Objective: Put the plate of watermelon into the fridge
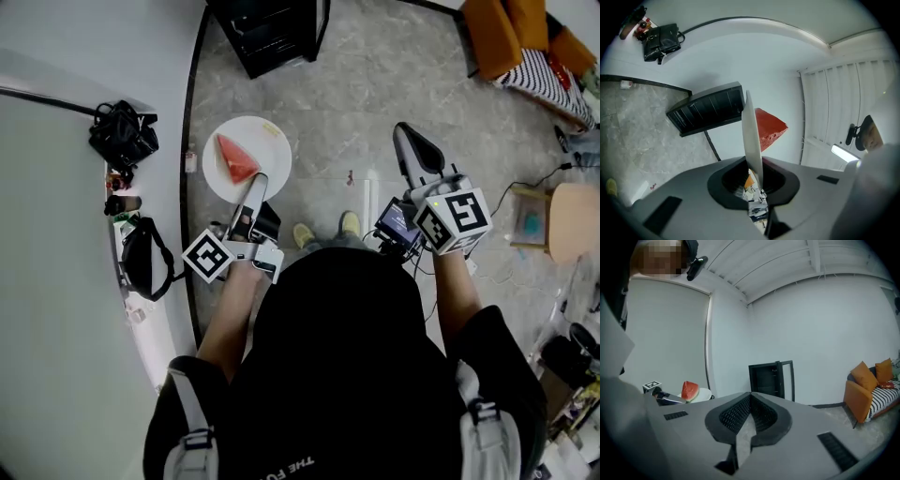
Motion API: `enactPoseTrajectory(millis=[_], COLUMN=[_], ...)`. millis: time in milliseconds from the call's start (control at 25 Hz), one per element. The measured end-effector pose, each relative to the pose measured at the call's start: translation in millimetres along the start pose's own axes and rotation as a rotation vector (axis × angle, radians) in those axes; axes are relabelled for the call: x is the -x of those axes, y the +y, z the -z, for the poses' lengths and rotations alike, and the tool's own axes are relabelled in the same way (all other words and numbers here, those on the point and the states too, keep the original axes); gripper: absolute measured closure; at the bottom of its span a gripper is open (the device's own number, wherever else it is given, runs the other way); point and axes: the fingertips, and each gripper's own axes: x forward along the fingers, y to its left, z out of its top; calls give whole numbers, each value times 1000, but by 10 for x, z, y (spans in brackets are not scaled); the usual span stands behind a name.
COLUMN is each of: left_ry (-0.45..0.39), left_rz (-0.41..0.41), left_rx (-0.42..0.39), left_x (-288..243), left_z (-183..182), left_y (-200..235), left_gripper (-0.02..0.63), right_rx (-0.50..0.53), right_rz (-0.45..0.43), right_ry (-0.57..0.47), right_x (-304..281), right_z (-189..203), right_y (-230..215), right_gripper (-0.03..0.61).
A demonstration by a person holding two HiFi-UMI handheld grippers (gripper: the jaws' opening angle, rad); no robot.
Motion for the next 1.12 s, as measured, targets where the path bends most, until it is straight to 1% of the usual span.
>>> enactPoseTrajectory(millis=[160, 240, 360, 640, 880, 1120], left_ry=[1, 7, 17, 25, 9, -6], left_rz=[13, 23, 38, 53, 65, 52], left_rx=[17, 13, 7, 5, 1, 6], left_x=[129, 170, 229, 378, 465, 356], left_z=[-129, -174, -234, -292, -368, -493], left_y=[64, 69, 57, 33, 33, 65], left_gripper=[568, 568, 568, 568, 568, 568], right_rx=[-3, 12, 23, 17, 33, 30], right_rz=[4, 2, 23, 50, 37, 13], right_ry=[-22, -26, -21, -25, -21, -25], right_x=[-47, -50, -43, 14, -50, -290], right_z=[-18, -18, -14, 11, 19, -31], right_y=[144, 216, 307, 478, 579, 523], right_gripper=[565, 565, 565, 565, 565, 565])
